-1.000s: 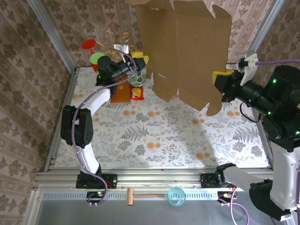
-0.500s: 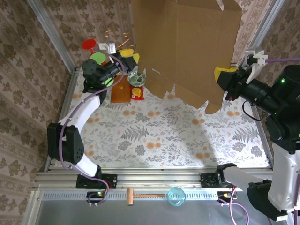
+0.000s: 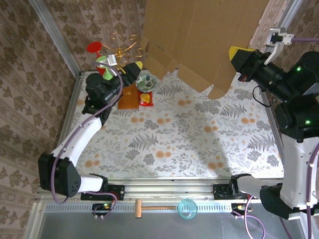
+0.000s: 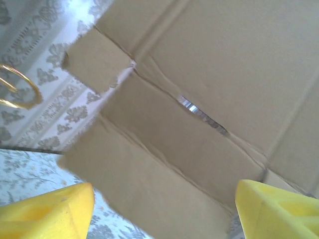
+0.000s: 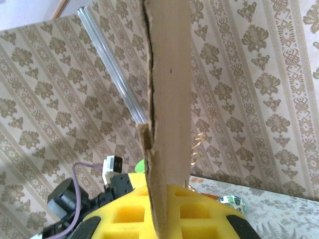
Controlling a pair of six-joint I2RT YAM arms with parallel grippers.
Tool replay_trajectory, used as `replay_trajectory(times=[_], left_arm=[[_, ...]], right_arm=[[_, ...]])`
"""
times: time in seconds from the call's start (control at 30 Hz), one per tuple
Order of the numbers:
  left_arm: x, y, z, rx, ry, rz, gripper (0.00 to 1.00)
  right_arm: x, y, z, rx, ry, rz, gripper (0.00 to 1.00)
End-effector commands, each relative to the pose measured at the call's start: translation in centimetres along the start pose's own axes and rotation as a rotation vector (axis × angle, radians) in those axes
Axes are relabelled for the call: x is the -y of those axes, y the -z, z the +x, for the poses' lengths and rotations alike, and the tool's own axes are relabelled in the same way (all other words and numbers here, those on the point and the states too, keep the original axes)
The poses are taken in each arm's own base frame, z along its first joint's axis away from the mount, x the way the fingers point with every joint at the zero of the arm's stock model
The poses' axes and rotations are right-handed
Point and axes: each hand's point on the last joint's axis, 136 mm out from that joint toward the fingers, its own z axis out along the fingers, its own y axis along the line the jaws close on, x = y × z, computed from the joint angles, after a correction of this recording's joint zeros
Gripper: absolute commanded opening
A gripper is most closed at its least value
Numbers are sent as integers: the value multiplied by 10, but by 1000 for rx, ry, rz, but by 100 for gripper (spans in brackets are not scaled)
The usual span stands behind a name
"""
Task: Fold the paper box
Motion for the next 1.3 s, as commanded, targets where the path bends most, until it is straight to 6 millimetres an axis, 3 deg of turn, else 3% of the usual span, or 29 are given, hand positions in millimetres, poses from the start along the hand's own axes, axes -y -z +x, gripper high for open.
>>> replay_trajectory(times=[0.0,0.1,0.23,0.37,0.4,0.63,0.73,1.13,1.27], left_arm=[[-9,4,-1,68,107,-86,76],[-18,2,-2,96,148,-112,79],[-10,-13,-7,105,207,-82,80],[-12,-35,4,70,308,-97,79],[-5,-43,18,45,337,-87,79],[8,-84,49,78,527,-51,81],[4,-98,66,79,650,-73,80],[16,-130,99,66,971,-100,67],[19,-140,94,82,992,-84,63]], right_arm=[[-22,10,-35,128,1,-65,0],[-21,9,-39,137,-15,-68,0],[-21,10,-43,152,-23,-71,0],[-23,12,-44,151,-25,-74,0],[-24,13,-44,151,-21,-74,0],[-23,15,-39,131,-23,-68,0],[-22,15,-39,127,-24,-64,0],[-23,15,-32,100,-49,-83,0],[-24,15,-30,97,-59,-94,0]])
